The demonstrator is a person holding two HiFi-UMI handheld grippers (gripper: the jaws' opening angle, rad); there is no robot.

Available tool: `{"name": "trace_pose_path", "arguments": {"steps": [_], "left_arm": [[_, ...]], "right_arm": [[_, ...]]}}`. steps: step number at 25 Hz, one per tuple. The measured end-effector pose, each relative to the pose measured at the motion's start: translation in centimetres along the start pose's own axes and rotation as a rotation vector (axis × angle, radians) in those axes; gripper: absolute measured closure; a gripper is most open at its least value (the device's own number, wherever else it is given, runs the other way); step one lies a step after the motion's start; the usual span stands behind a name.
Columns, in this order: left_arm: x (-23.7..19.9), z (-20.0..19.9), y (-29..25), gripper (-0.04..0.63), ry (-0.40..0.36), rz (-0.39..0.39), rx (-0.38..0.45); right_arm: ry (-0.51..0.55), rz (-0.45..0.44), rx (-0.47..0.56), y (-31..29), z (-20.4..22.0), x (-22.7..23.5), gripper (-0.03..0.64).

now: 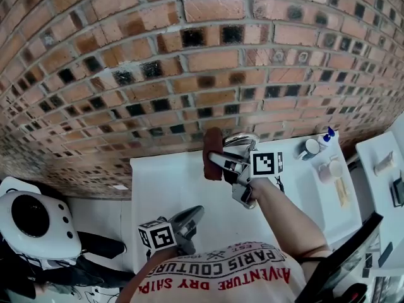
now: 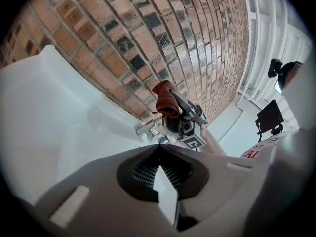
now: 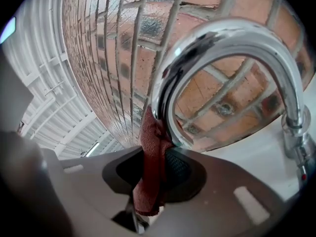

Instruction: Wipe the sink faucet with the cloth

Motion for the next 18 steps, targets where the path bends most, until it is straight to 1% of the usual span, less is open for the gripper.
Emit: {"name": "trace_pose_path", "arguments": {"steps": [2,6,10,12,14,17,18], "left_arm": [[0.3,0.0,-0.1,0.595,-0.008,0.003,0.000],[0.4,-0.1,-0.1,0.595,-0.021,0.002,0.004],[0.7,0.0,-0.1,0.595,-0.019,0.005,0.003],[0.8,0.1,-0.2,0.595,-0.014,0.009,-0.002],[0.9,0.2,-0.3,0.595,-0.024,0.008,-0.004],[1.1,0.3,-0.5,0.595,-0.032,0.010,-0.012],[1.1,0.3,-0.6,0.595,-0.032,0.012,-0.015]], "right_arm": [[0.003,-0.001,0.005,0.2,-0.2,-0.2,0.528],[0.018,-0.032,0.023,0.7,-0.9,-0.9,0.528],[0.014,-0.027,0.048,1.7,-1.9,-1.5,0.528],[0.046,-0.042,0.058,2.2,-2.7,-1.8,0.528],[0.065,-0.055,0.071,2.7,-3.3,-2.1,0.528],[0.029,-0.025,0.107,4.1,-3.8,-1.9,0.528],[0.034,-0.027,0.119,4.5,-4.1,-1.9,0.528]]}}
Point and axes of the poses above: the fingertips, and each gripper's own axes: y backward along the fingers, x to its right, z out of its underside, the point moved 10 cm from there along y, backward along the fingers, and after that the axes turned 12 degrees about x, right-handed, at the moved point
